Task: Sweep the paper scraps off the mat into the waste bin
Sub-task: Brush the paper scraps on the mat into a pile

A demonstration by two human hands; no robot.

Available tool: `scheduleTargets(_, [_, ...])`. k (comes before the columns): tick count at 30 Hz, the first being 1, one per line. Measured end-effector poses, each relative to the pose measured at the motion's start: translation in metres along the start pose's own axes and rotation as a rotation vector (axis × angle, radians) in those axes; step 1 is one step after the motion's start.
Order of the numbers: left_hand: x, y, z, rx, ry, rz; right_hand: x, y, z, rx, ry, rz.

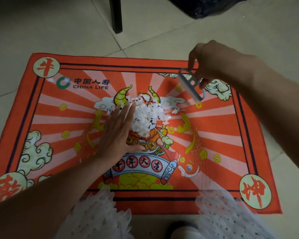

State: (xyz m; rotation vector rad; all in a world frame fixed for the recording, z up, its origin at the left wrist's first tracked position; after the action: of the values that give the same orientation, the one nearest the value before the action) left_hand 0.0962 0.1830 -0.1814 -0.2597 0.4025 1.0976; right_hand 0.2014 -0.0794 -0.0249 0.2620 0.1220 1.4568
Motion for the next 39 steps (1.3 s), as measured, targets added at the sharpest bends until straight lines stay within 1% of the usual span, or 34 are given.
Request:
scheduleTargets(2, [0.002,0.001,-0.001,0.001,0.000,0.000,-0.001,-0.001,-0.015,-0.055,0.008,0.028])
scheduleTargets(7, [0.005,0.006,-0.001,0.012,-0.005,0.001,0.011,0.003,-0.041,-0.114,0.021,0.100])
scheduleTargets(13, [0.003,0.007,0.000,0.016,-0.006,0.009,0.034,0.011,-0.044,-0.037,-0.030,0.156])
scheduleTargets(21, [0.002,0.007,-0.003,0.029,-0.020,0.022,0.070,0.016,-0.055,-0.053,0.009,0.266])
scheduleTargets(26, [0.004,0.008,0.000,0.037,-0.006,0.041,0.064,0.016,-0.039,-0.059,-0.006,0.231])
scheduleTargets(30, [0.006,0.010,0.001,0.045,-0.010,0.054,0.052,0.013,-0.022,-0.095,-0.048,0.178])
scheduleTargets(39, [0.009,0.011,0.002,0.041,-0.023,0.061,0.058,0.001,-0.022,-0.180,-0.011,0.181])
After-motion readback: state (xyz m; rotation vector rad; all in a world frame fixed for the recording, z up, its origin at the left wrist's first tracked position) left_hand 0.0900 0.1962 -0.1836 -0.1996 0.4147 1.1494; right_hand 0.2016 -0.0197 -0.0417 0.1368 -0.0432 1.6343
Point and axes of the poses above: each hand's wrist, its own y-axis away from the middle knuckle, its own z-axis out of the back of the hand, x = y × z, the point moved 2 cm from there along -y, towards the middle knuckle, and after that the axes turned 6 degrees about -x, right-handed, at the moved point
